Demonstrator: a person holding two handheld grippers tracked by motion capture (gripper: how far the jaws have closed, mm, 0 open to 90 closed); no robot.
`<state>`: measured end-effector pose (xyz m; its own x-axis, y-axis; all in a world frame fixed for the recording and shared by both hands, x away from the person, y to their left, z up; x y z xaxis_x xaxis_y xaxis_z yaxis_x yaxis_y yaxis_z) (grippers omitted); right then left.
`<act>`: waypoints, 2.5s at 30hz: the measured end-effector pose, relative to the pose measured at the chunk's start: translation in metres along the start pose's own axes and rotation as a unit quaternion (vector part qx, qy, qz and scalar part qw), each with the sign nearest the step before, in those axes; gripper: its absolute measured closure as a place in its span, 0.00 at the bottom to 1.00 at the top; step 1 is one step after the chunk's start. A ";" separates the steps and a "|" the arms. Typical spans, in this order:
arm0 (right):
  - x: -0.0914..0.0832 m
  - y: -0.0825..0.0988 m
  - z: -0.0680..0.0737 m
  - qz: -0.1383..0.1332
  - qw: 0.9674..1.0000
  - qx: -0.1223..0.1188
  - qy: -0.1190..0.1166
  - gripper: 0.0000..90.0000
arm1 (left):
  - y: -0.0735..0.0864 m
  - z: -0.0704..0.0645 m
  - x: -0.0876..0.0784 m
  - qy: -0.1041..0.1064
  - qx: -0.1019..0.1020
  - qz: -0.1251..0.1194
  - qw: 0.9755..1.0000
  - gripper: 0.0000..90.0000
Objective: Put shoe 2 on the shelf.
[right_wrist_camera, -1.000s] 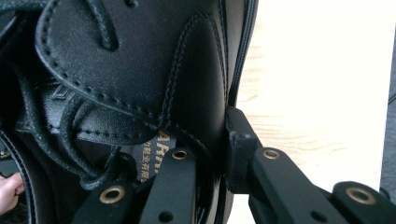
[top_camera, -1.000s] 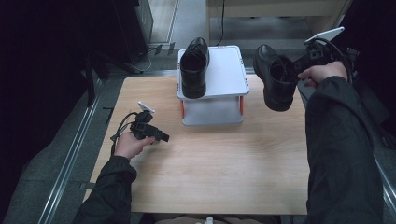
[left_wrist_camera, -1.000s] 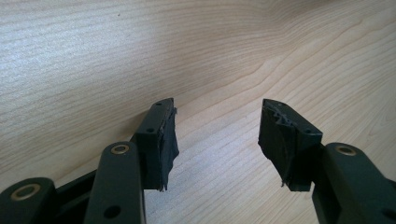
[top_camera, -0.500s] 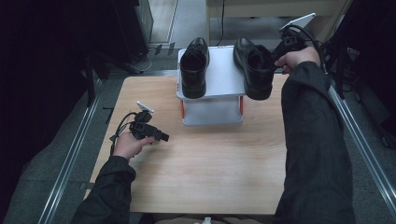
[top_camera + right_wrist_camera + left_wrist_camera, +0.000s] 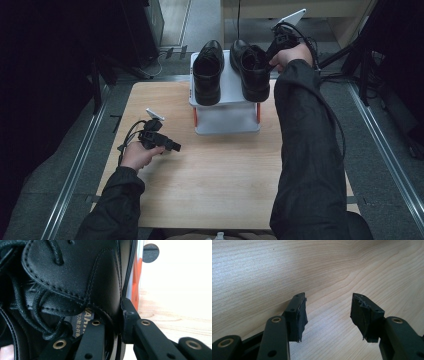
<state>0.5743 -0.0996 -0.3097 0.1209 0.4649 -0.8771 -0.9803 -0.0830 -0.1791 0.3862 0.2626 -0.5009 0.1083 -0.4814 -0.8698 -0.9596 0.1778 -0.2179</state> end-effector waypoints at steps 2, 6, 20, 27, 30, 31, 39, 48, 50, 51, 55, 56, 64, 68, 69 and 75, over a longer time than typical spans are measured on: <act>0.003 -0.001 0.003 -0.001 1.000 -0.001 0.003 0.93 | 0.000 0.000 0.000 0.000 -0.002 0.000 1.000 0.51; 0.011 -0.001 0.013 0.003 1.000 -0.011 -0.004 0.90 | 0.001 0.000 0.001 0.000 0.001 0.003 1.000 0.51; 0.017 0.007 0.029 0.000 1.000 -0.016 -0.014 0.83 | 0.000 -0.001 0.001 -0.001 0.004 0.001 1.000 0.51; 0.020 0.012 0.035 0.000 1.000 -0.024 -0.016 0.80 | 0.000 -0.001 0.001 -0.002 0.006 0.001 1.000 0.51; 0.021 0.013 0.038 0.000 1.000 -0.022 -0.015 0.79 | 0.000 -0.001 0.001 -0.003 0.006 0.000 1.000 0.51; 0.021 0.014 0.038 0.001 1.000 -0.022 -0.013 0.79 | 0.000 -0.001 0.002 -0.004 0.006 0.001 1.000 0.51; 0.023 0.015 0.038 0.001 1.000 -0.017 -0.017 0.75 | 0.000 0.000 0.001 -0.003 0.005 -0.002 1.000 0.51; 0.012 0.015 0.038 -0.007 0.999 -0.022 -0.037 0.68 | 0.001 0.001 0.001 -0.007 0.004 -0.001 1.000 0.51; 0.006 0.015 0.039 -0.012 0.999 -0.026 -0.036 0.67 | 0.000 0.001 0.000 -0.006 0.004 0.000 1.000 0.51; 0.003 0.015 0.039 -0.015 0.999 -0.027 -0.038 0.66 | 0.000 0.001 0.000 -0.007 0.004 0.000 1.000 0.51; -0.006 0.020 0.034 -0.013 0.998 -0.036 -0.042 0.65 | 0.000 0.000 0.001 -0.006 0.003 -0.001 1.000 0.51; -0.008 0.021 0.032 -0.015 0.998 -0.038 -0.047 0.64 | 0.000 0.000 0.002 -0.006 0.004 -0.001 1.000 0.51; -0.023 0.028 0.024 -0.022 0.996 -0.046 -0.072 0.64 | 0.000 0.001 0.002 -0.010 0.004 0.002 1.000 0.51; -0.032 0.031 0.015 -0.030 0.996 -0.048 -0.069 0.63 | 0.000 0.001 0.003 -0.011 0.002 0.003 1.000 0.51; -0.032 0.032 0.012 -0.031 0.996 -0.049 -0.071 0.63 | -0.001 0.001 0.003 -0.011 0.002 0.002 1.000 0.51; -0.026 0.041 -0.006 -0.033 0.995 -0.058 -0.077 0.62 | -0.001 0.000 0.004 -0.012 0.002 0.003 1.000 0.51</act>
<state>0.5321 -0.1198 -0.2969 0.1499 0.6010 -0.7851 -0.9454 -0.1453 -0.2918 0.3873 0.2607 -0.5039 0.1087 -0.4597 -0.8814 -0.9592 0.1843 -0.2144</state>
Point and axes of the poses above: each handheld gripper's, and its own axes: x roughly forward along the jaws, y roughly out of its underside, z roughly to its left, the point moved 5 cm from there along x, roughly forward along the jaws, and after that the axes turned 3 degrees about -y, right-handed, at the moved point
